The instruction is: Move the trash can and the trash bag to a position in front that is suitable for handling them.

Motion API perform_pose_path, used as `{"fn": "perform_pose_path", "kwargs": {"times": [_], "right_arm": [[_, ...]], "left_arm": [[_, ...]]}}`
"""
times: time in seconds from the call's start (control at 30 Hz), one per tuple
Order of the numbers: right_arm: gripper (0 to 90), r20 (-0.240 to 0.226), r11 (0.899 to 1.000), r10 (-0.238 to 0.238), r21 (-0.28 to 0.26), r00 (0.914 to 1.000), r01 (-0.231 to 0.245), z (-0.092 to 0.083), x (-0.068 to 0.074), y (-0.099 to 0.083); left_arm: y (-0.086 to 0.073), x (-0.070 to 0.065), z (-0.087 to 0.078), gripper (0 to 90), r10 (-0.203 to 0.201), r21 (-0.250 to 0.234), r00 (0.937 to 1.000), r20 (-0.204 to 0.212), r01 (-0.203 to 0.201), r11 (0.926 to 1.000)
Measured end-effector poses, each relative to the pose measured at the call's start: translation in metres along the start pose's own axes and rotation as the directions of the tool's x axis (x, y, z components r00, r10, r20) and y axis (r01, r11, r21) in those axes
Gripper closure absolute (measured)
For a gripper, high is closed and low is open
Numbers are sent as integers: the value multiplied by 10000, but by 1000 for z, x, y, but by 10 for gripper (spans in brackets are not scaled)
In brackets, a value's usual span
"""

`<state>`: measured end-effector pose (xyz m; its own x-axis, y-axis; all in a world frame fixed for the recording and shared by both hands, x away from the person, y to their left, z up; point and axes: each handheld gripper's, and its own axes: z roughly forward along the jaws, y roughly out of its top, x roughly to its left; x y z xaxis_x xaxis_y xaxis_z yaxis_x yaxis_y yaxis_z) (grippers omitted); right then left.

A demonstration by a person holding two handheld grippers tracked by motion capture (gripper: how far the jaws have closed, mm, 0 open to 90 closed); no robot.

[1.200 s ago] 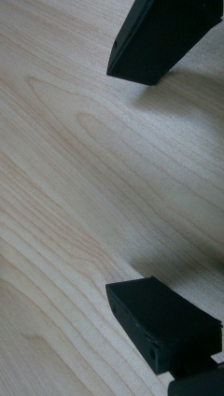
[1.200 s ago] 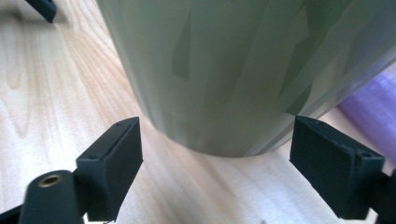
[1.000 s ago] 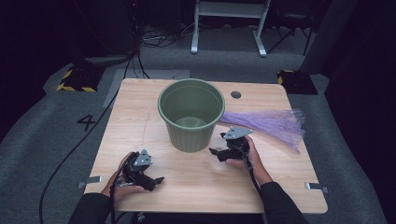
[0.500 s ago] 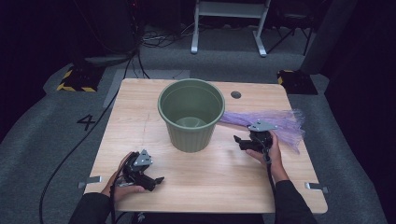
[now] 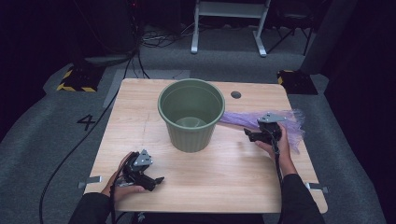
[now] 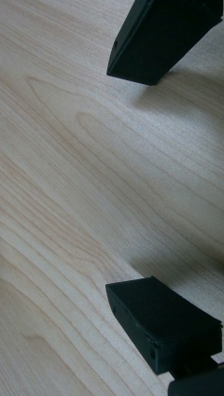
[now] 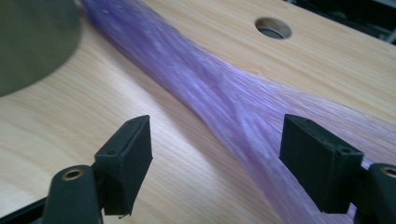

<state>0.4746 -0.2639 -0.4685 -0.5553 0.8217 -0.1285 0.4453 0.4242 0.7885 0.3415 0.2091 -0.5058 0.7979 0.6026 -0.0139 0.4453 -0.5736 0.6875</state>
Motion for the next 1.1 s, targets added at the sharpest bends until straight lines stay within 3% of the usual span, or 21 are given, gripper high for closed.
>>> {"fn": "perform_pose_path", "kwargs": {"times": [0.2,0.43,0.57,0.7,0.9,1.1], "right_arm": [[309,386,9991,382,160,9985,-388,10,-6,2],[494,248,9953,763,584,9968,-776,21,-13,-5],[678,277,9959,464,761,9985,-484,24,-16,-7],[770,296,9953,302,913,9991,-328,27,-16,-7],[849,228,9944,331,993,9992,-352,26,-19,-13],[871,122,9937,510,992,9986,-520,16,-26,-23]], "left_arm": [[0,0,0,5,0,0,10000,-2,0,10000],[0,0,0,5,-2,-1,10000,-1,2,10000],[0,0,0,5,2,0,10000,-2,-2,10000],[0,0,0,5,-3,-3,10000,-4,3,10000],[0,0,0,5,1,-1,10000,-3,-1,10000],[0,0,0,5,0,-1,10000,-5,0,10000]]}}
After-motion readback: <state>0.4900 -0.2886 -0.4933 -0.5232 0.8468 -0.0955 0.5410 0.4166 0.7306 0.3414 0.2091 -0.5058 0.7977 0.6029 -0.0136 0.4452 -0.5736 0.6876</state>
